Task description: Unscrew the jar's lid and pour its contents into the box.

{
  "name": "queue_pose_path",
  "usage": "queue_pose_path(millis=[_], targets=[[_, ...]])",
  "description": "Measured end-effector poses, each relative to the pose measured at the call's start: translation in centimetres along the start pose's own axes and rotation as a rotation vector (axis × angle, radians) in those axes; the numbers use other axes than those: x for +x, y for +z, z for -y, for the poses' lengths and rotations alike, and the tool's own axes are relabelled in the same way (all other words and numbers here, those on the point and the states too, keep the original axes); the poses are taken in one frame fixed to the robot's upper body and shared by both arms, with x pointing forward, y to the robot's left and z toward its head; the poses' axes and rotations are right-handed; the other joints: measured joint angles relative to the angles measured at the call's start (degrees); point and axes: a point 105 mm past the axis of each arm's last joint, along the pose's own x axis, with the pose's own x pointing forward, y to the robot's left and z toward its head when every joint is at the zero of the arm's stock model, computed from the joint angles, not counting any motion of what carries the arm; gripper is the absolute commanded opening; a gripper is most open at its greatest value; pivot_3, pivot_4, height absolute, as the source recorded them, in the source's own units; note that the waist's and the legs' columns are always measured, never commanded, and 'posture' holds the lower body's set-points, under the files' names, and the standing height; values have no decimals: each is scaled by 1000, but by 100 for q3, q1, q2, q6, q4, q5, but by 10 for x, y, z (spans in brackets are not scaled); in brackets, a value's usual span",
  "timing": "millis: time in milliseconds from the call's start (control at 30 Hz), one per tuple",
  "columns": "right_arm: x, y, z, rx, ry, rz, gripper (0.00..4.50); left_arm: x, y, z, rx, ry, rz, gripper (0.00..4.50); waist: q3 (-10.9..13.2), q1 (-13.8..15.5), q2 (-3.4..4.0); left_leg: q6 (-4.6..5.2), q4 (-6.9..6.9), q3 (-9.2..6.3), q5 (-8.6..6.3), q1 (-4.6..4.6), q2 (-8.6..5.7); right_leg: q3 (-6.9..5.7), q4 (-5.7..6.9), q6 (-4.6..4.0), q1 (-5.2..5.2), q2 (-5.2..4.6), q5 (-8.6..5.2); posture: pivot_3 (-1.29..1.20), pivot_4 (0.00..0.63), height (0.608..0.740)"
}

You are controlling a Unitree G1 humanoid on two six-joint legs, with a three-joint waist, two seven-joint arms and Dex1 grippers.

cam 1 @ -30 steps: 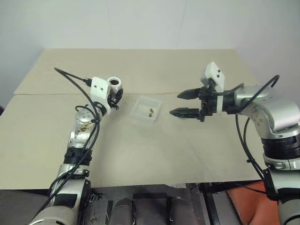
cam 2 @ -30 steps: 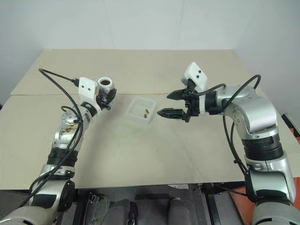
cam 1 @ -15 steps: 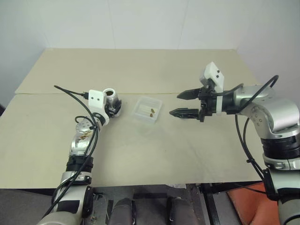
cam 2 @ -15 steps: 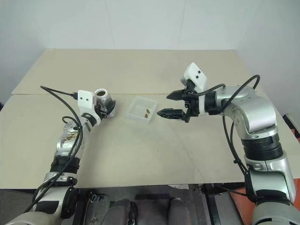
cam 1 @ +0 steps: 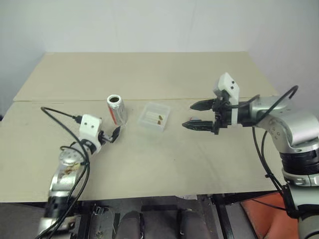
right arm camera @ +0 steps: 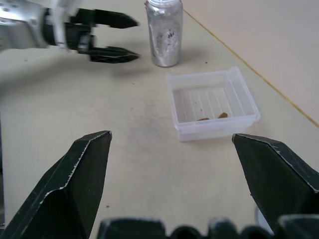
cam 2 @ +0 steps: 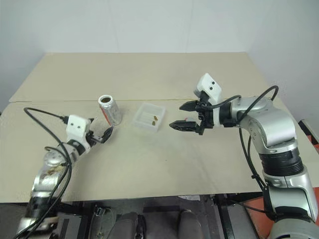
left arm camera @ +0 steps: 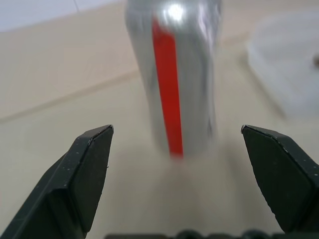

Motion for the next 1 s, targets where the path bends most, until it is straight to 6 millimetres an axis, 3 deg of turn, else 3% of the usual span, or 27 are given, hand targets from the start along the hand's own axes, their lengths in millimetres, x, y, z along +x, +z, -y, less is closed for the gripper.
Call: queue_pose_path(millis=[167,433,633,1000], targets=[[-4,0,0,-7,-19,11,4500,-34,17,-9,44,-66,-15,4489,0,26,0,6,0,-1,-5,-2,1,2,-6,-1,-2,0,0,0,150,740],[-13,-12,-8,6,-35,24,4500,-89,83,-10,172,-465,191,4489,-1,32,4,5,-5,6,-5,4,2,2,-46,-6,0,0,-3,0,150,740],[-19,-11,-11,-21,-44,68,4500,-101,91,-12,168,-648,209,4489,-1,26,4,4,-11,10,-4,6,0,3,-51,-6,1,0,-3,0,150,740],[-24,-4,-10,-45,-54,99,4500,-93,95,-16,176,-693,235,4489,-1,26,4,-2,-29,11,-1,14,-2,4,-55,-7,2,0,-2,0,150,740]])
